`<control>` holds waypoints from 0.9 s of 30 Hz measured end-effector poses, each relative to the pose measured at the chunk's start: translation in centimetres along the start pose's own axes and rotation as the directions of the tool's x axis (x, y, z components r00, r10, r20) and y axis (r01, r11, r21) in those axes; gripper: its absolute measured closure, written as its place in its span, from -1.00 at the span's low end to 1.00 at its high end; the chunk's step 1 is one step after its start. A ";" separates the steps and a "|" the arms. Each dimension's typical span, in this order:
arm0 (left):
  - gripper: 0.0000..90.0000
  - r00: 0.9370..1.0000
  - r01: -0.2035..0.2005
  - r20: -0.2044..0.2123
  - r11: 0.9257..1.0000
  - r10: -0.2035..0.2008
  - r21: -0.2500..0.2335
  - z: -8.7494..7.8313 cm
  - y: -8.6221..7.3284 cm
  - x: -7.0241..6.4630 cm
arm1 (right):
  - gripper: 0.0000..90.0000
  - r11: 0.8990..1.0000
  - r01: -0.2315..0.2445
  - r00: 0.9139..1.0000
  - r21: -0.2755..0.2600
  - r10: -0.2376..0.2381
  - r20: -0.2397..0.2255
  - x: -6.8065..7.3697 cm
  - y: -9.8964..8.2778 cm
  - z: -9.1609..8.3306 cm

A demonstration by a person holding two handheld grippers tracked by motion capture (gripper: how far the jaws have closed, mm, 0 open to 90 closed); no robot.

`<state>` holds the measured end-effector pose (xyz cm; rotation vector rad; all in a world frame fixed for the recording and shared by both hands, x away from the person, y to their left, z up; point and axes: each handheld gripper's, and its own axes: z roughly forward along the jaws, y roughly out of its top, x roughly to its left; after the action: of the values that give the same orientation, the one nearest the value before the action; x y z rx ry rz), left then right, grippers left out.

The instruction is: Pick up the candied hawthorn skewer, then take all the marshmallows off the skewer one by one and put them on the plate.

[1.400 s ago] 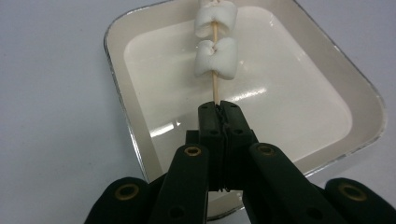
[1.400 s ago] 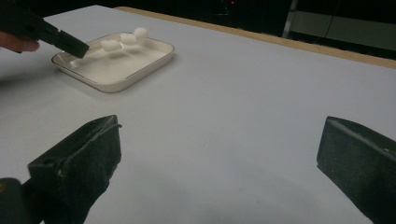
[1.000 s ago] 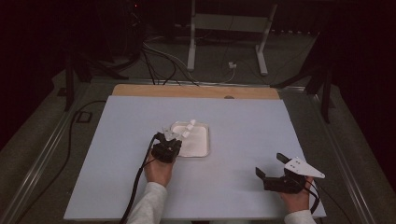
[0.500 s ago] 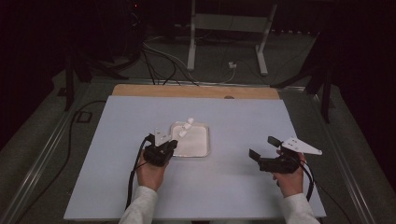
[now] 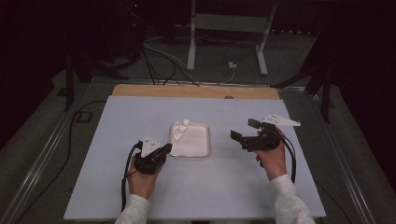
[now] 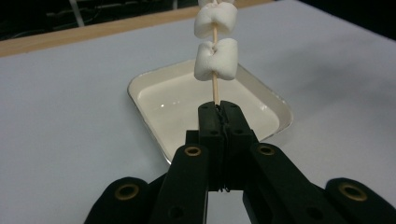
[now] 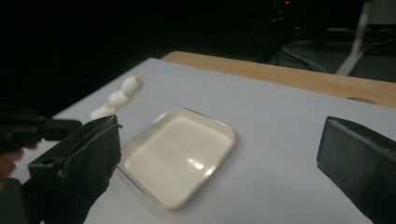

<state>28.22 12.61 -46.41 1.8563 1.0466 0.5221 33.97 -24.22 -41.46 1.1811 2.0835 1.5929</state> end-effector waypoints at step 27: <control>1.00 0.997 -0.079 -0.009 0.996 0.079 -0.045 -0.9 0.1 -1.3 | -0.94 0.976 -0.169 0.955 0.137 0.197 -0.220 3.4 2.4 8.9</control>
<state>26.92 11.98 -45.83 1.8626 0.9609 0.5945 38.56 -15.57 -41.61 1.3174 2.2989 1.7904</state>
